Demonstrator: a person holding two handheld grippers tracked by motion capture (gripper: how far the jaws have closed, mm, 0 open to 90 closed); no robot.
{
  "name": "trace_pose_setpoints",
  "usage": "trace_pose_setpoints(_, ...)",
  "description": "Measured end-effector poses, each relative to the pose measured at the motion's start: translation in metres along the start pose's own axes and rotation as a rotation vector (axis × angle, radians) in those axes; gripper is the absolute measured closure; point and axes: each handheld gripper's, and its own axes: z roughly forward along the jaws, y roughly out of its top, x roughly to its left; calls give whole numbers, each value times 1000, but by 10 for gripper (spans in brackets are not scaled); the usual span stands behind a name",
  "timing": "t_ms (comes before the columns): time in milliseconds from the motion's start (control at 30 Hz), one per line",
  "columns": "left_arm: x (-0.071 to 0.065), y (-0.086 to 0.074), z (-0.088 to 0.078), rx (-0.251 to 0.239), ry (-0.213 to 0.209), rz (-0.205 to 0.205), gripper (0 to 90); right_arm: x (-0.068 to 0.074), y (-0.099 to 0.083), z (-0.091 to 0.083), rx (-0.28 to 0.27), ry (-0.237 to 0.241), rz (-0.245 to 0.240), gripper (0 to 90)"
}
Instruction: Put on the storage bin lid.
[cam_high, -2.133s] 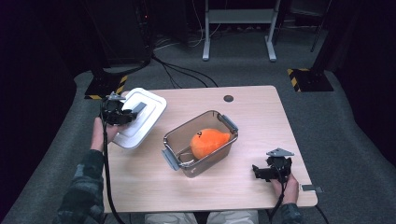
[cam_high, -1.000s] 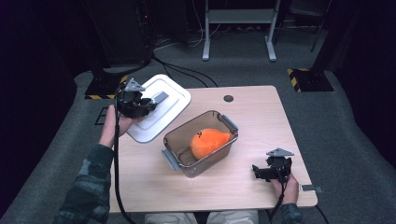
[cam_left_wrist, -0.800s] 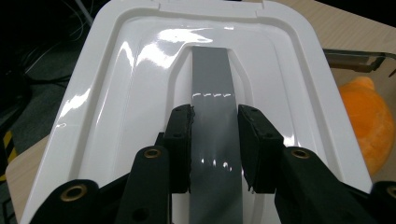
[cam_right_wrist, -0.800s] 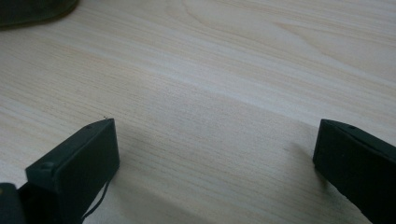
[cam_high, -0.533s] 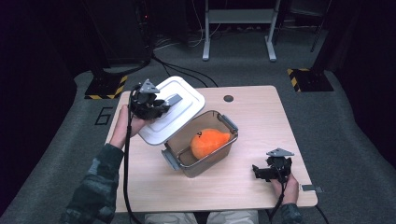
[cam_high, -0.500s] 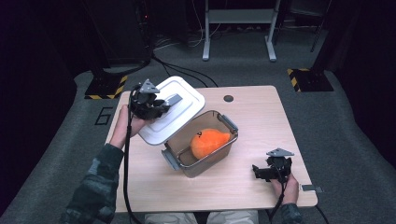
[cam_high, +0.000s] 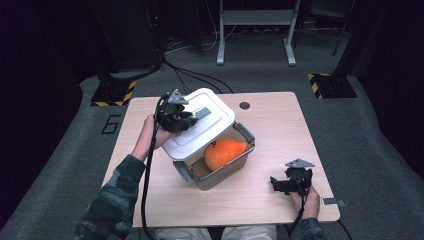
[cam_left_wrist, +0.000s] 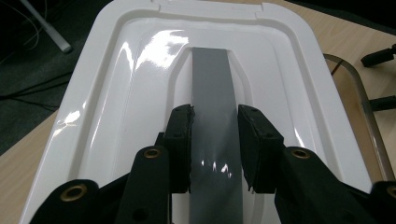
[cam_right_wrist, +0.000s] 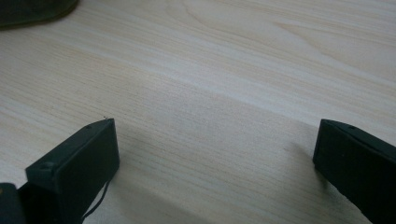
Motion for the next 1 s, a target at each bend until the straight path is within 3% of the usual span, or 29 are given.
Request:
trace_pose_setpoints(433, -18, 0, 19, 15, -54, -29, 664, 0, 0, 0, -1, 1, 3, 0)
trace_pose_setpoints(1000, -43, -13, 52, 71, -115, -59, 664, 0, 0, 0, 1, 1, -2, 0)
